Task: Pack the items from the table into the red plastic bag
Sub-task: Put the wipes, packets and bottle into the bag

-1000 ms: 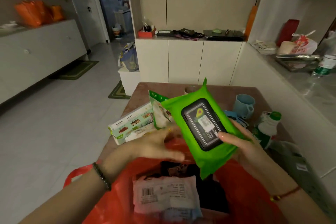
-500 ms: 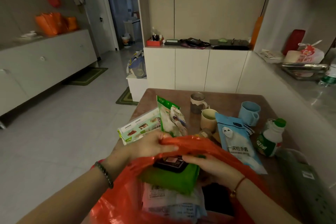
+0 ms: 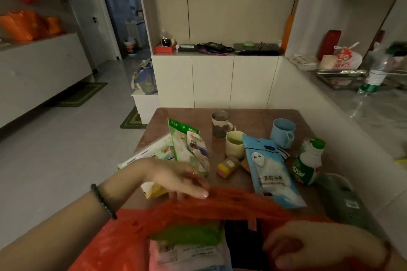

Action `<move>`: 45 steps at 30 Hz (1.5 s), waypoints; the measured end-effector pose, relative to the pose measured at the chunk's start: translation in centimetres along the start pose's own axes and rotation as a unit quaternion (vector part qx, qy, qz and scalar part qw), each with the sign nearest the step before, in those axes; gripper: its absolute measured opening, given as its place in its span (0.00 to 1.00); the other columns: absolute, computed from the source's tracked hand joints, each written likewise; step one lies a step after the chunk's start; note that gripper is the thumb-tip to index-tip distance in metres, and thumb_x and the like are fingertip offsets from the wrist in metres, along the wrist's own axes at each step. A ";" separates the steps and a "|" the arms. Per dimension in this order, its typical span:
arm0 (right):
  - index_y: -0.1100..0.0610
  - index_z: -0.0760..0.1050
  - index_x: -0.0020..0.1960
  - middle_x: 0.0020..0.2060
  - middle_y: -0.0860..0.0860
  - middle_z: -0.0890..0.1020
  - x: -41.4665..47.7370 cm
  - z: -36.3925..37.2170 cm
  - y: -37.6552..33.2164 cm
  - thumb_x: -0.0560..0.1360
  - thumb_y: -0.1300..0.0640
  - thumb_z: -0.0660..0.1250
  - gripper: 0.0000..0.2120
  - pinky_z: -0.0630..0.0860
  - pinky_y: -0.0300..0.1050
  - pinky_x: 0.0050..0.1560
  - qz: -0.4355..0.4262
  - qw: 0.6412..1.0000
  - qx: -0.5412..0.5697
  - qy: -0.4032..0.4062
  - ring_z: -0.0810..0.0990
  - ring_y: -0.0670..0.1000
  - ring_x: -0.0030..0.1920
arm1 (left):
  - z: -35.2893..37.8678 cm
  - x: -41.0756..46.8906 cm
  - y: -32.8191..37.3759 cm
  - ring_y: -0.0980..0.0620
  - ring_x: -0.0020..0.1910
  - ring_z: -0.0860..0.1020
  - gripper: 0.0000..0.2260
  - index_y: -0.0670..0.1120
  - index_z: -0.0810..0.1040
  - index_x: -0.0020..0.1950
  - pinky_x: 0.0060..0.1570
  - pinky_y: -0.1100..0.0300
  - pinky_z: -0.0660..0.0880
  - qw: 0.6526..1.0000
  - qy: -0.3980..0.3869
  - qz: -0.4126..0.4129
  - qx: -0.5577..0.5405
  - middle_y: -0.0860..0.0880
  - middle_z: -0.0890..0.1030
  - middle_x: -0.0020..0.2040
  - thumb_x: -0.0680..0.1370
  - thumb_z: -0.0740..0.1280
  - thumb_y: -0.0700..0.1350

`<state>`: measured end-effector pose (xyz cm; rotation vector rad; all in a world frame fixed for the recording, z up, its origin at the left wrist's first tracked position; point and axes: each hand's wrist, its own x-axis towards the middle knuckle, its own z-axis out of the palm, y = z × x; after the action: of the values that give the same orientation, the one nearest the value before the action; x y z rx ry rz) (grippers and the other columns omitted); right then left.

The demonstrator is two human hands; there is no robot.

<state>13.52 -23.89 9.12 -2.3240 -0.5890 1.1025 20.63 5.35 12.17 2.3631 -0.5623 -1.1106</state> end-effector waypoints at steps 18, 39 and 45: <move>0.52 0.68 0.59 0.56 0.55 0.77 9.6 -12.5 17.8 0.73 0.66 0.63 0.17 0.75 0.56 0.58 0.112 0.803 0.163 0.562 0.76 0.55 0.56 | 1.6 26.2 14.1 0.46 0.74 0.61 0.40 0.47 0.46 0.77 0.71 0.54 0.63 0.971 0.134 0.102 -0.170 0.45 0.57 0.76 0.74 0.68 0.51; 0.47 0.69 0.56 0.51 0.43 0.78 -2.3 -6.9 -7.8 0.73 0.49 0.66 0.13 0.76 0.46 0.58 -0.414 0.644 0.309 0.565 0.78 0.48 0.56 | 1.5 6.2 5.6 0.72 0.59 0.71 0.37 0.64 0.58 0.64 0.62 0.68 0.68 0.928 0.246 0.254 -0.115 0.61 0.70 0.62 0.60 0.72 0.65; 0.50 0.74 0.53 0.48 0.50 0.79 2.7 -2.4 -10.6 0.70 0.51 0.66 0.11 0.75 0.54 0.59 -0.403 0.658 0.477 0.421 0.78 0.53 0.52 | 3.2 2.9 -4.2 0.44 0.60 0.77 0.40 0.44 0.74 0.61 0.48 0.69 0.73 0.966 0.257 -0.024 -0.019 0.41 0.79 0.61 0.59 0.71 0.69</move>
<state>15.23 -14.68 15.24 -1.1174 -0.4004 -0.1909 20.49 6.37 6.25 2.5029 -0.2925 -0.4780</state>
